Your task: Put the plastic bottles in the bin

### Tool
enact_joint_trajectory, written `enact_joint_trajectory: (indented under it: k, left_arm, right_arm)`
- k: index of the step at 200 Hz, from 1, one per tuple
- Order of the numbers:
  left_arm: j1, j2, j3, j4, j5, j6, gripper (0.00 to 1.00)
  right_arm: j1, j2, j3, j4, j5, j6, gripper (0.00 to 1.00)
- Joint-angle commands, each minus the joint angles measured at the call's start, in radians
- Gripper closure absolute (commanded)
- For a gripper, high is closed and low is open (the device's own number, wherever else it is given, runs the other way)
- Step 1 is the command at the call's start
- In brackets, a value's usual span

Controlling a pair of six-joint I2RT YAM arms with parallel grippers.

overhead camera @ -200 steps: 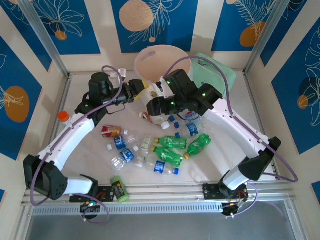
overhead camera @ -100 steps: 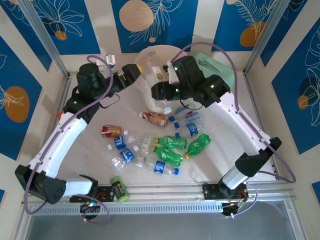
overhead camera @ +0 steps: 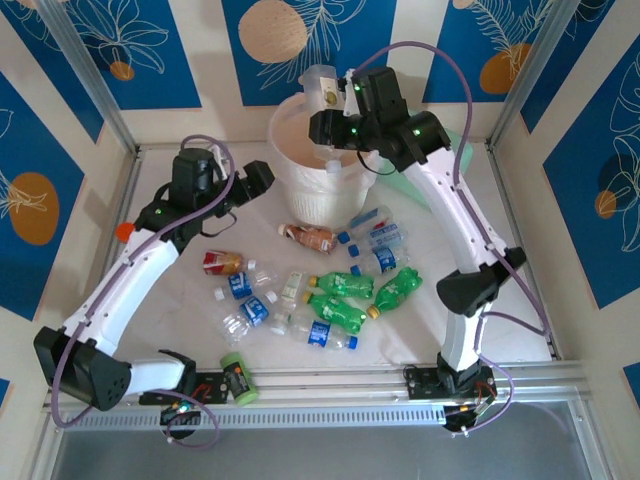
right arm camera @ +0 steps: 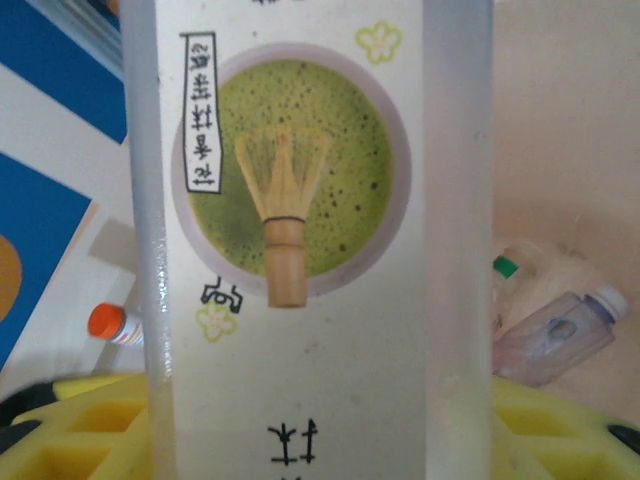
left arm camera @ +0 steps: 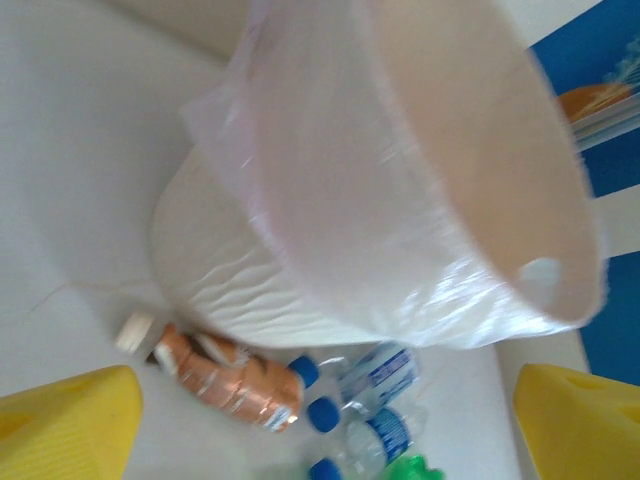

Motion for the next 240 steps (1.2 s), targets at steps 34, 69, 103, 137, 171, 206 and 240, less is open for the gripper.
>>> enact_joint_trajectory:
  k: [34,69,103,137,171,206,240]
  left_arm:
    - [0.007,-0.062,-0.056,-0.14,-0.164,0.071,0.1]
    - [0.01,-0.072,-0.095,-0.248,-0.25,0.055,0.11]
    - [0.022,-0.112,-0.149,-0.277,-0.274,0.029,0.11]
    - [0.025,-0.127,-0.171,-0.276,-0.261,0.017,0.11]
    - [0.027,-0.123,-0.17,-0.275,-0.26,0.016,0.12]
    - [0.027,-0.11,-0.171,-0.272,-0.258,0.012,0.12]
    - [0.028,-0.105,-0.182,-0.261,-0.255,0.001,0.13]
  right_arm:
    - [-0.047,0.121,0.181,-0.007,-0.033,-0.037,0.5]
    - [-0.051,0.177,0.204,-0.016,-0.024,-0.059,0.5]
    - [-0.046,0.225,0.224,-0.025,-0.013,-0.086,0.5]
    - [-0.035,0.281,0.268,-0.057,-0.012,-0.116,0.5]
    - [-0.016,0.304,0.273,-0.068,-0.04,-0.139,0.5]
    - [0.005,0.312,0.27,-0.09,-0.09,-0.147,0.5]
    - [0.036,0.309,0.269,-0.113,-0.105,-0.148,0.52]
